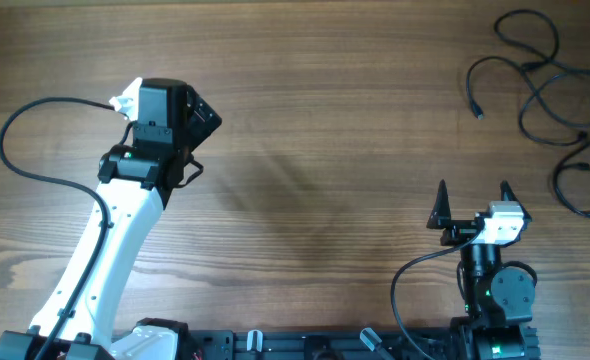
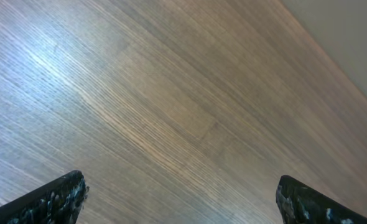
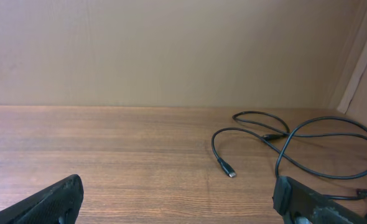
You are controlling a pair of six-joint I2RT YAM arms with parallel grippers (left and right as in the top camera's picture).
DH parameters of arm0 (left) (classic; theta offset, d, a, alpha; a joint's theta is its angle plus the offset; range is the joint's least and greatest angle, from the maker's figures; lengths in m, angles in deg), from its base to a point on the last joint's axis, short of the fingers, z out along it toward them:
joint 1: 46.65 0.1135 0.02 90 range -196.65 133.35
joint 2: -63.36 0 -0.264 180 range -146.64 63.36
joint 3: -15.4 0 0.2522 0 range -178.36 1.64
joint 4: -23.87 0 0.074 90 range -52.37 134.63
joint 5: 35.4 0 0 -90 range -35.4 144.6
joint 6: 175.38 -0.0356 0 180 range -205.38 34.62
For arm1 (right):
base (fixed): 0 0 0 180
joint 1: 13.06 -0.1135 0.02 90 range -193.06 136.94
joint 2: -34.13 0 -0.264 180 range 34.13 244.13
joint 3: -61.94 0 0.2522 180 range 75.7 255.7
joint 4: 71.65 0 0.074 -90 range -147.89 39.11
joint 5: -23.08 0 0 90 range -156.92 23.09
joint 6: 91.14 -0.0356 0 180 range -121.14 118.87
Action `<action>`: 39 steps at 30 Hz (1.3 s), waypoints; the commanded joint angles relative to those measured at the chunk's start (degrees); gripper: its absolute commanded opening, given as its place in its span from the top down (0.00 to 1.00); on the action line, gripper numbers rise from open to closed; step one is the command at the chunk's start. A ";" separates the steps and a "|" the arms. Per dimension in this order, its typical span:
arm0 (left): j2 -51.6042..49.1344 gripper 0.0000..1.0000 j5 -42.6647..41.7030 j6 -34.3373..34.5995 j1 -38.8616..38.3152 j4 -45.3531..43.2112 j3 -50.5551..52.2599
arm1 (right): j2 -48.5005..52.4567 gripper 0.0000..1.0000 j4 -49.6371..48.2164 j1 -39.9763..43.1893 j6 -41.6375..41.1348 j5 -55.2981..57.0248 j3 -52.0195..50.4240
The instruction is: Untangle cables
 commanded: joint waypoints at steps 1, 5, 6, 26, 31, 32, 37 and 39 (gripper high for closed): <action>3.65 0.00 1.66 -1.31 0.44 1.20 0.31 | -0.90 0.00 -0.39 -0.24 -0.44 -1.09 -0.04; 12.72 0.00 -0.61 -7.30 0.44 -3.37 5.31 | -0.90 0.01 -0.39 -0.24 -0.44 -1.09 -0.04; 17.18 0.00 -2.69 -12.44 0.42 -6.56 7.80 | -0.90 0.00 -0.39 -0.24 -0.44 -1.11 -0.04; 75.87 0.00 -12.35 -36.35 6.16 -35.98 56.37 | -0.90 0.00 -0.39 -0.24 -0.42 -1.11 -0.04; 77.44 0.00 -12.33 -37.11 6.36 -34.53 60.26 | -0.90 0.00 -0.39 -0.24 -0.44 -1.09 -0.07; 77.59 0.00 -12.26 -37.11 6.36 -32.79 60.26 | -0.90 0.00 -0.39 -0.24 -0.42 -1.09 -0.04; 78.14 0.00 -12.13 -37.09 6.36 -29.31 60.26 | -0.90 0.00 -0.39 -0.24 -0.44 -1.09 -0.04; 78.14 0.00 -12.11 -37.09 6.36 -29.38 60.26 | -0.90 0.00 -0.39 -0.24 -0.42 -1.11 -0.04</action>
